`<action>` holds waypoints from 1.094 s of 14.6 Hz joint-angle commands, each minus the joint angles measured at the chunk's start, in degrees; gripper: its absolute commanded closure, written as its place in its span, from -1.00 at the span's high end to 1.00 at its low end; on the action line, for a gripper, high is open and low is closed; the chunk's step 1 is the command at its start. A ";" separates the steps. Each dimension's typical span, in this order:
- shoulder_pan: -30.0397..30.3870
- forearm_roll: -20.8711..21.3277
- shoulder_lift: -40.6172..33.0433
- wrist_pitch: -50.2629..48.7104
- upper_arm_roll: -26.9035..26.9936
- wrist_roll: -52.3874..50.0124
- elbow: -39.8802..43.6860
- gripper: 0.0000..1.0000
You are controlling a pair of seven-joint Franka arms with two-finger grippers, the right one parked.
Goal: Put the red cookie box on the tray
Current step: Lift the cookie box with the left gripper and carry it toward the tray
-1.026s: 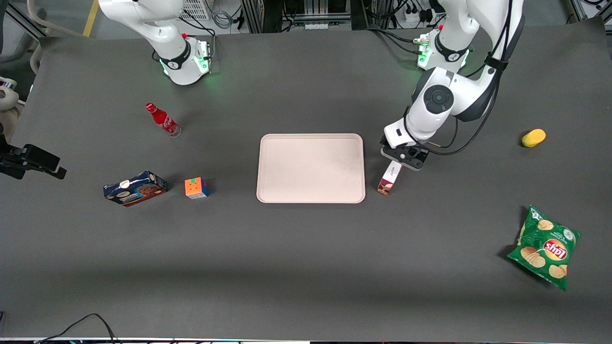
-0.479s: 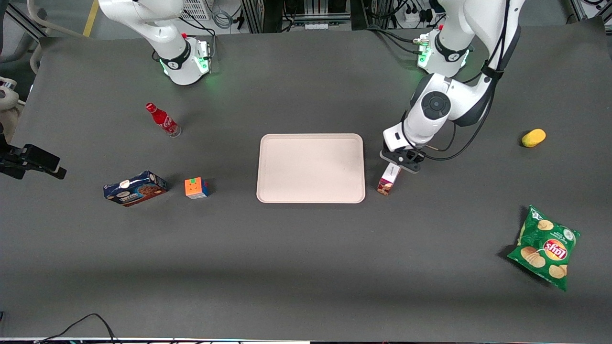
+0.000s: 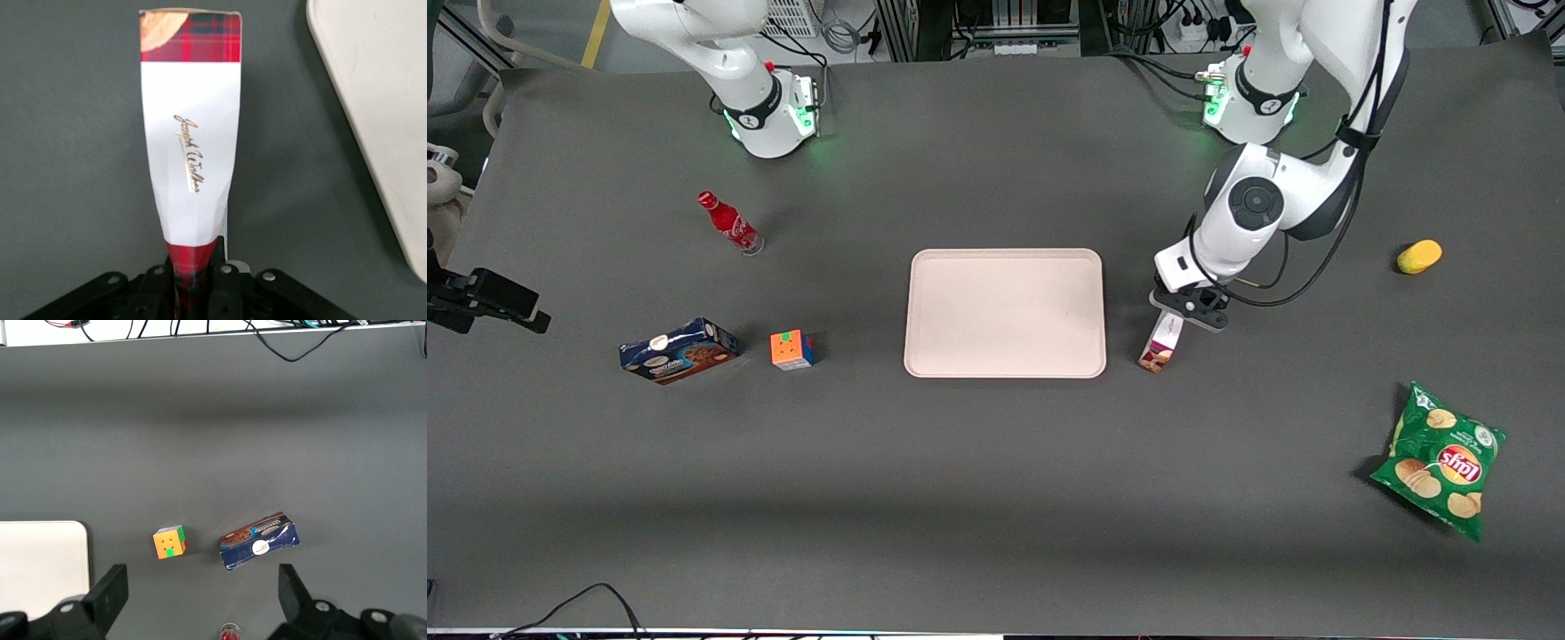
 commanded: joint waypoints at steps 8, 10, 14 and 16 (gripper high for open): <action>-0.76 -2.20 -7.43 -38.69 0.15 -4.61 29.80 -1.00; -1.37 -5.61 -7.17 -40.45 -0.20 -9.68 32.81 -1.00; -2.42 -8.01 -4.45 -40.81 -5.29 -23.74 36.68 -1.00; -4.53 -7.22 -2.61 -39.85 -6.53 -28.67 36.78 -1.00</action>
